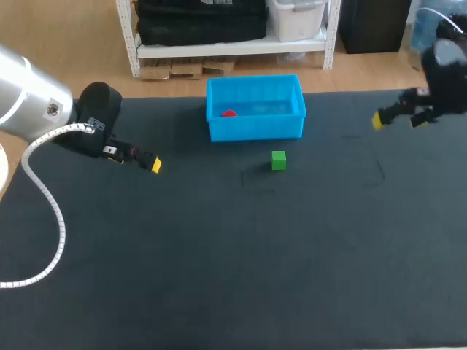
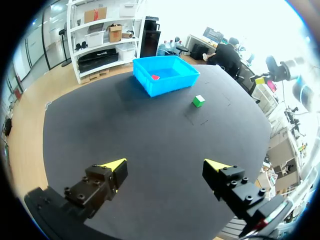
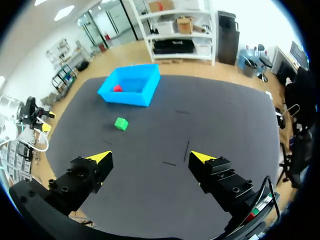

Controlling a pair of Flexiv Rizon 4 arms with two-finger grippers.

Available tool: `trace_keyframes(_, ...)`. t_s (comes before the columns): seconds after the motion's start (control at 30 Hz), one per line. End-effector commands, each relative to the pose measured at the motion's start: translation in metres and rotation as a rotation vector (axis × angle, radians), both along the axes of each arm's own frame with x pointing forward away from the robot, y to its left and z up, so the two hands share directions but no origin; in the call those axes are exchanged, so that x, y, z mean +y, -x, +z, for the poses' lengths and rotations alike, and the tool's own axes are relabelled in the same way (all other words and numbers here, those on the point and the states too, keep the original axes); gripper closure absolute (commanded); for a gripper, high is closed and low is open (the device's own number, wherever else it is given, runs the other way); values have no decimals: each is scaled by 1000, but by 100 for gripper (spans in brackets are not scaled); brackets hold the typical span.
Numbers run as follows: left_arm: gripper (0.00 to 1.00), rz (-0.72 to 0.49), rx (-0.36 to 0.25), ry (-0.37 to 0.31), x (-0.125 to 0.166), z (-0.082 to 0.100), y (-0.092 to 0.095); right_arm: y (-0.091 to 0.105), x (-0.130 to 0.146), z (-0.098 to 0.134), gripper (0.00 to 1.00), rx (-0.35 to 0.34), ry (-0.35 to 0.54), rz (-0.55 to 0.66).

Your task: Use the left arm to pick the red cube and place it into the blue plastic box first, then use the right arm to grasp the green cube and put it into the same blue plastic box after the first action is fully finished.

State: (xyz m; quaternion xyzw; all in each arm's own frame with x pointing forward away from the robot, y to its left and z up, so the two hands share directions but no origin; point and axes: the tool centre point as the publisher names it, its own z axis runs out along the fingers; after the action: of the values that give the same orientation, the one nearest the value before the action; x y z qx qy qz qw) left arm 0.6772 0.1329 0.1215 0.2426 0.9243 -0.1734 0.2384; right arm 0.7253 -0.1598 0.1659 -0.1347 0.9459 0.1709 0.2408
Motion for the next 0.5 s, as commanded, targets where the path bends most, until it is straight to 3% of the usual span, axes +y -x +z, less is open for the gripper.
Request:
trace_keyframes(0.03, 0, -4, 0, 4, 0, 0, -1, -15, 23, 6, 0, 103, 214, -65)
trace_keyframes(0.5, 0, -4, 0, 4, 0, 0, -1, -36, 73, -16, 0, 169, 284, -65)
